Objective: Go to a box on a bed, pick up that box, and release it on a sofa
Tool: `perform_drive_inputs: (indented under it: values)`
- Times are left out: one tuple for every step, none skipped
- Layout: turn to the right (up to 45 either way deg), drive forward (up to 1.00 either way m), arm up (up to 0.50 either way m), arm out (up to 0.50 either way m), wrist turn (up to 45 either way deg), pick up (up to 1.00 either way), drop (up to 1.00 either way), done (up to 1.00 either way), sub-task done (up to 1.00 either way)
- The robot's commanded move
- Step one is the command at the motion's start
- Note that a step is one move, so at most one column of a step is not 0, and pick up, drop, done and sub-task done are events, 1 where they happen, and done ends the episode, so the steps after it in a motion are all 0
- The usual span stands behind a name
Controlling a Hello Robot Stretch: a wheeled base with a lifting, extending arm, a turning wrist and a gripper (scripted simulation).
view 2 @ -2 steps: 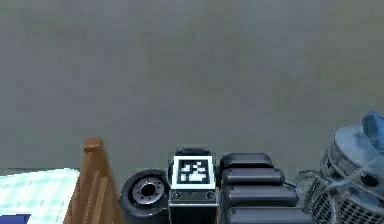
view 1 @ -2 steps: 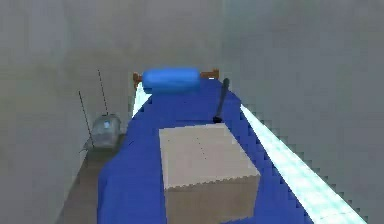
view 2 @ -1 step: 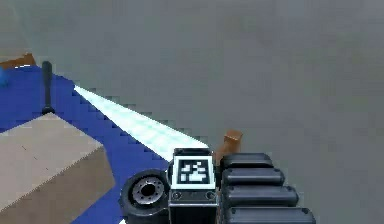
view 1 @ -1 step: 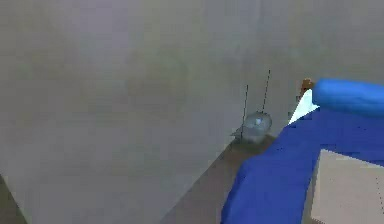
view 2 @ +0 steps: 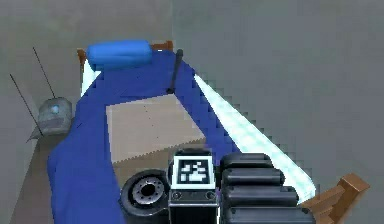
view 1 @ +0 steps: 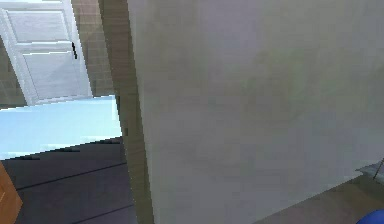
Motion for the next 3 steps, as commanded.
perform_drive_inputs:
  values:
    - [0.0, 0.0, 0.0, 0.2, 0.0, 0.0, 0.0, 0.0, 0.0]
    - [0.0, 0.0, 0.0, 0.0, 45.0, 0.0, 0.0, 0.0, 0.0]
    - [0.0, 0.0, 0.0, 0.0, 45.0, 0.0, 0.0, 0.0, 0.0]
